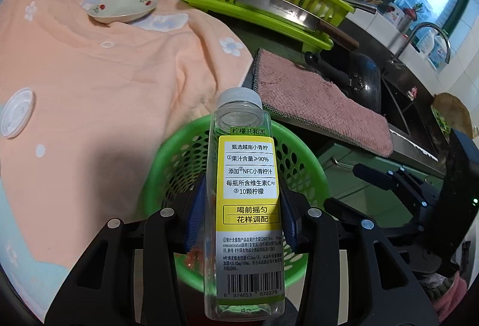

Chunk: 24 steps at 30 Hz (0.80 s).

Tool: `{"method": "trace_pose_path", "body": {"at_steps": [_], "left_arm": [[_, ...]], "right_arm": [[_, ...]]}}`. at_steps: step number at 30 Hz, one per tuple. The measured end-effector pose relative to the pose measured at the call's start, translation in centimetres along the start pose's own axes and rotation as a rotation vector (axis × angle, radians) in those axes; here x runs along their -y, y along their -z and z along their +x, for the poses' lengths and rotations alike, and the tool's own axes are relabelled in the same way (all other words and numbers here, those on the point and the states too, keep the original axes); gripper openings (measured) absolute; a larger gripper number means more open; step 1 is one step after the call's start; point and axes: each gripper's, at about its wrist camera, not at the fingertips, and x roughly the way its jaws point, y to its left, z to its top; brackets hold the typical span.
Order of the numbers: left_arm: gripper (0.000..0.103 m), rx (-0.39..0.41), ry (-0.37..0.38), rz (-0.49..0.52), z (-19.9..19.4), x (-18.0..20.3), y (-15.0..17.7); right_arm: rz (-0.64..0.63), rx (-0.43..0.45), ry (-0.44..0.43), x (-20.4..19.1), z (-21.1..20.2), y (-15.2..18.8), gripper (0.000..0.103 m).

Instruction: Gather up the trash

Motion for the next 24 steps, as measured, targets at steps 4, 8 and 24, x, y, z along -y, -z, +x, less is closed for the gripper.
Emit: {"method": "trace_pose_path", "body": {"at_steps": [4, 8, 24], "left_arm": [[0.045, -0.008, 0.012, -0.005, 1.3, 0.3, -0.4], [0.051, -0.019, 0.037, -0.019, 2.4, 0.4, -0.6], [0.061, 0.051, -0.029, -0.011, -2.4, -3.0, 1.5]], "right_arm": [[0.012, 0.004, 0.005, 0.7, -0.3, 0.2, 0.069], [0.027, 0.005, 0.01, 1.4, -0.5, 0.5, 0.069], [0.015, 0.017, -0.019, -0.3, -0.7, 0.2, 0.069]]}}
